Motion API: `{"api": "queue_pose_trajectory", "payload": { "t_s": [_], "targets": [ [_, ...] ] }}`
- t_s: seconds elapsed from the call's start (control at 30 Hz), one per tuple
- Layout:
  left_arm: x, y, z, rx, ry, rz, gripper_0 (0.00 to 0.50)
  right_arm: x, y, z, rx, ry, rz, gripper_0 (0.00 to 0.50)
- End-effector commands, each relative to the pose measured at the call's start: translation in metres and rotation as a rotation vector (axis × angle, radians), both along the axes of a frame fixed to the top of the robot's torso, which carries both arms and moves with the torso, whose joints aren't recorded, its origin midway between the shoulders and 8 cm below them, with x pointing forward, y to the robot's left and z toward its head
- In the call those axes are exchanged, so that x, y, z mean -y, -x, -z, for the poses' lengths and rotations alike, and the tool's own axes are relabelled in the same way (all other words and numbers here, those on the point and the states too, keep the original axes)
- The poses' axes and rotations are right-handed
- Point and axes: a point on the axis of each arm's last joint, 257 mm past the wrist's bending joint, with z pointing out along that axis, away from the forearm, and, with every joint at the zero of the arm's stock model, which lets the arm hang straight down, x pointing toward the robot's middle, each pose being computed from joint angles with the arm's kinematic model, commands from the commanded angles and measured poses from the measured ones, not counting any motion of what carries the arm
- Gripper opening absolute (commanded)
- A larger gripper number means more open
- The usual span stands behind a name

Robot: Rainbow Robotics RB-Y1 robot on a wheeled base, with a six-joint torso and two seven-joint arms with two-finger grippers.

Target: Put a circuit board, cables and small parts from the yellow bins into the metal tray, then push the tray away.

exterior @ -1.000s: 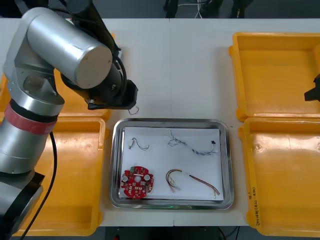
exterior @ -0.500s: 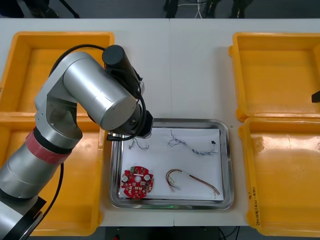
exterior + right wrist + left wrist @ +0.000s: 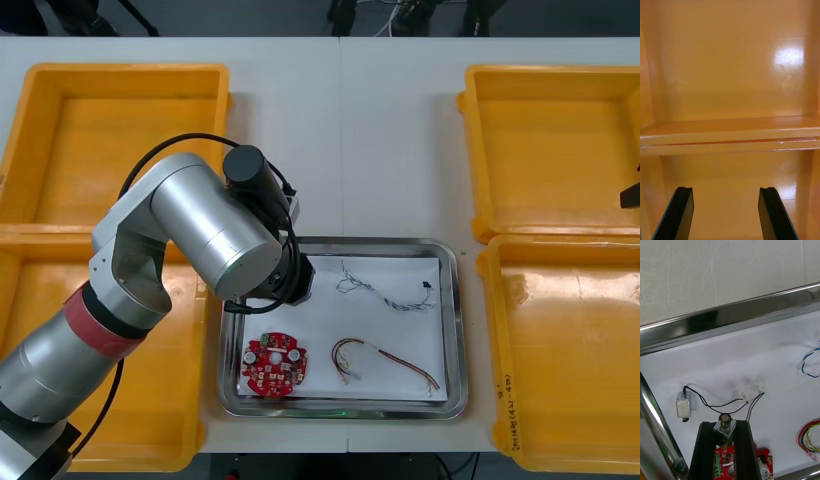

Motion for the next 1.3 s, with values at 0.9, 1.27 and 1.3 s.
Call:
{"api": "queue_pose_trajectory", "payload": {
  "t_s": [0.9, 1.27, 1.3],
  "targets": [
    [-0.017, 0.0, 0.011, -0.008, -0.008, -0.093, 0.5, 0.014, 0.012, 0.007, -0.023, -0.02, 0.055, 0.5],
    [-0.016, -0.003, 0.008, -0.002, 0.001, -0.099, 0.5, 0.01, 0.013, 0.005, -0.022, -0.022, 0.032, 0.5],
    [-0.017, -0.003, 0.007, 0.001, 0.002, -0.098, 0.5, 0.008, 0.013, 0.005, -0.021, -0.024, 0.027, 0.5]
  ]
}}
